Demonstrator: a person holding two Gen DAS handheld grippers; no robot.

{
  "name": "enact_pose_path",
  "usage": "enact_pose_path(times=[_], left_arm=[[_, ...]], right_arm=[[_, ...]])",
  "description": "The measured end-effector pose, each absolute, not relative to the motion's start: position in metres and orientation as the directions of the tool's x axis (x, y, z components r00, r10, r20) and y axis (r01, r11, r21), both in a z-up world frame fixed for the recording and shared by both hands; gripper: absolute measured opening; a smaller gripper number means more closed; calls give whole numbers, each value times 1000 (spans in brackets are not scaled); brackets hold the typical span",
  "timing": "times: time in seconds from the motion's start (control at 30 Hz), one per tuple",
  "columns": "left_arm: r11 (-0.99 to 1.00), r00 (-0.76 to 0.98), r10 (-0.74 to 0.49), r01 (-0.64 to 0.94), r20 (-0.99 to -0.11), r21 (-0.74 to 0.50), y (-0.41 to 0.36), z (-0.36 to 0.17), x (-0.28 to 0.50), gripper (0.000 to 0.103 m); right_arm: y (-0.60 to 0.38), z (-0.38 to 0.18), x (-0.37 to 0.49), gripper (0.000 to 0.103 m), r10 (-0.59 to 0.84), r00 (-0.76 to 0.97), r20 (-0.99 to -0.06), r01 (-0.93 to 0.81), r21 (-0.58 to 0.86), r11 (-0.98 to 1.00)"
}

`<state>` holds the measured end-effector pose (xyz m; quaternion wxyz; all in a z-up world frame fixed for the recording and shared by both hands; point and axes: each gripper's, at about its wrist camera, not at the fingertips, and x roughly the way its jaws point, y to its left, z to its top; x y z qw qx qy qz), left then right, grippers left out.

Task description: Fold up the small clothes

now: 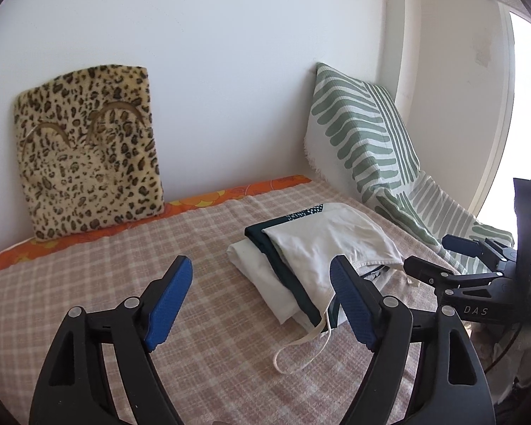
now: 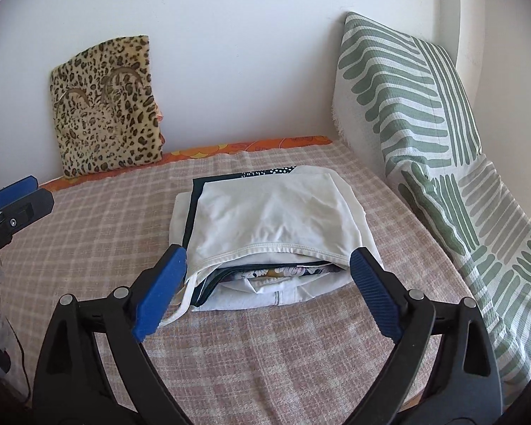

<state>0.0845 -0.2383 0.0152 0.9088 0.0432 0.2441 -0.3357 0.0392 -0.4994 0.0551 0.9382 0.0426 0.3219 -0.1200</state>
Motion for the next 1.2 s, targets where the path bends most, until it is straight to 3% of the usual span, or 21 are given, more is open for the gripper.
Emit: enact_pose_path(times=[0.27,0.4,1.2], left_arm=[[781,691,-557,625,-460,-8,-221,15,57,86],[801,720,-526,598,-452,20,-216,13,47,102],[820,718,-520,571,-462,-36,-201,7,41,102]], right_arm=[[-484,53,30,98,-221,780,-586,265,-11,964],[-488,52,28,100,-229,782,-579,285,5,959],[-488,50,26,102,-246,785,-569,303,5,953]])
